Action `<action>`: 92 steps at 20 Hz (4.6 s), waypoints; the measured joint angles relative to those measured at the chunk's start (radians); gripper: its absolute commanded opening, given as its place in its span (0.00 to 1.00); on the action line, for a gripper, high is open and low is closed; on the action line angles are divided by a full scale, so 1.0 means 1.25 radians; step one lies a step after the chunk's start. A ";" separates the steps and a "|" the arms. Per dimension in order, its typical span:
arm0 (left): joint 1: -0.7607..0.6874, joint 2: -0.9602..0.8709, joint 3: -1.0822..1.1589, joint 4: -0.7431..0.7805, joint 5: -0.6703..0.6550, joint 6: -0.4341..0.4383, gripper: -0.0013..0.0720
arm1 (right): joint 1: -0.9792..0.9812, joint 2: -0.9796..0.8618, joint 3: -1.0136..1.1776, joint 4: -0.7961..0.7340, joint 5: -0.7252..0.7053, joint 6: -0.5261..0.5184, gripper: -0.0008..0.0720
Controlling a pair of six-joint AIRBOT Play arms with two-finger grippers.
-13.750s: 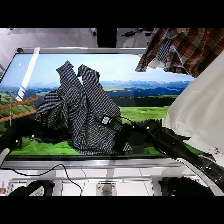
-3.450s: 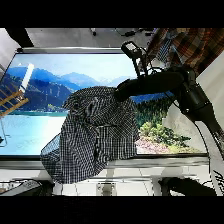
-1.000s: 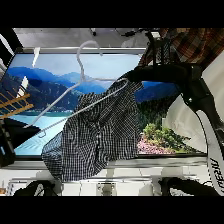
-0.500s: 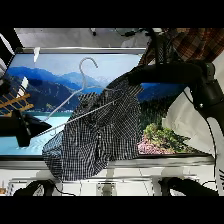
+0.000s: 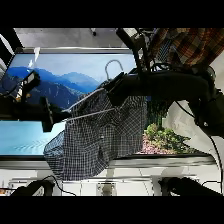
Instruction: Fold the clothes and pants, and hang the long-sleeved shirts on hangers.
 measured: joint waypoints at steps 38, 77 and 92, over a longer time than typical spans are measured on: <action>-0.029 -0.016 -0.093 -0.190 -0.117 0.190 0.07 | -0.332 -0.173 0.023 0.270 -0.242 -0.695 0.61; -0.291 -0.052 -0.359 0.099 -0.575 0.190 0.81 | -0.292 -0.036 0.045 0.179 -0.226 -0.488 0.06; -0.394 -0.139 -0.356 0.117 -1.066 0.190 0.07 | -0.292 0.017 0.045 0.219 -0.291 -0.465 0.06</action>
